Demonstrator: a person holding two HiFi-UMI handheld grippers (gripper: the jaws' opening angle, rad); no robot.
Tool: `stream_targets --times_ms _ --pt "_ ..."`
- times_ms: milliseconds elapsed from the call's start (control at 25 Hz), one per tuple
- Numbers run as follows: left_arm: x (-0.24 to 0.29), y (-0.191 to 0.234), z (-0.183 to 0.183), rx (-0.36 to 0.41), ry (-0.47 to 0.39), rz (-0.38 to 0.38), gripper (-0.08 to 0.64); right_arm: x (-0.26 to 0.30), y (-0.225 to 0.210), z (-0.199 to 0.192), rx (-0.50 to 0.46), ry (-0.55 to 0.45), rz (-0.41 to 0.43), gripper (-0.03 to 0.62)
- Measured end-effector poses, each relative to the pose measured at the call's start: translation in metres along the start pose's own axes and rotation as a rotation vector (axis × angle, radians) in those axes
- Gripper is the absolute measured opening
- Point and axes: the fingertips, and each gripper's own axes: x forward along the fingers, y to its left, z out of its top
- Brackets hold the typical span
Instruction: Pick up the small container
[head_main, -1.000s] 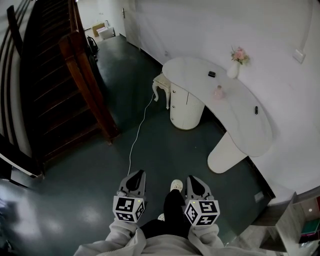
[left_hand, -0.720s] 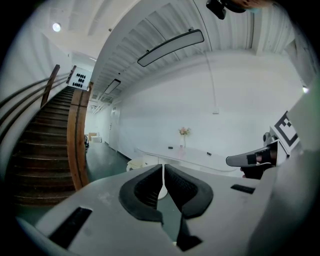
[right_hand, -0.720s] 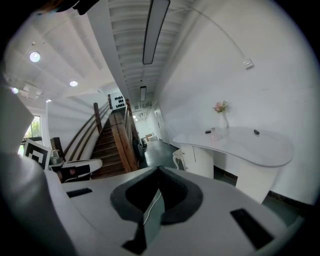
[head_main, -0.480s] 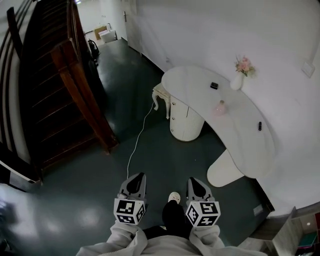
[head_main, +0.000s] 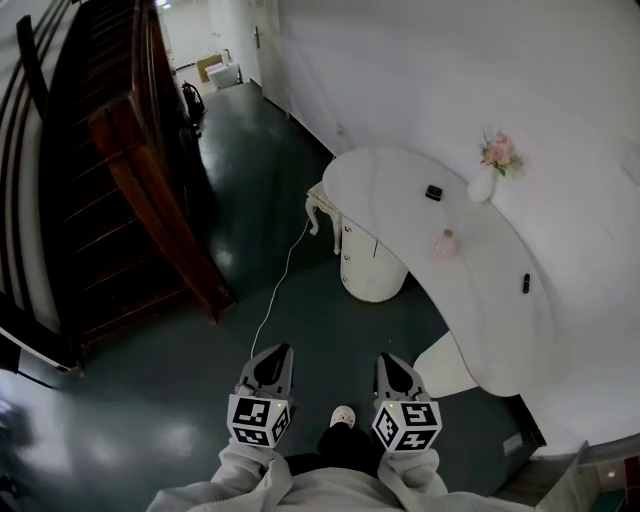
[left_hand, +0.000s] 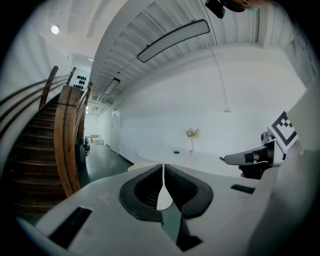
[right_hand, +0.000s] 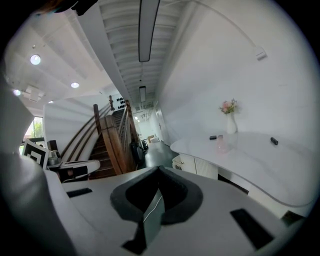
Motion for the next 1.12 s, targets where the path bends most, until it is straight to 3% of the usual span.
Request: stream_targets --times_ms 240,840,1120 --pt "0.041 0.011 0.013 0.008 -0.012 0.012 0.023 0.033 -0.025 0.017 0.01 -0.007 -0.002 0.049" --pt "0.118 0.012 0.002 -0.009 0.025 -0.014 0.023 0.085 -0.07 0.024 0.006 0.015 -0.017 0.052" --pt "0.133 0.007 0.004 -0.019 0.012 -0.034 0.023 0.089 -0.084 0.033 0.002 -0.023 -0.035 0.173"
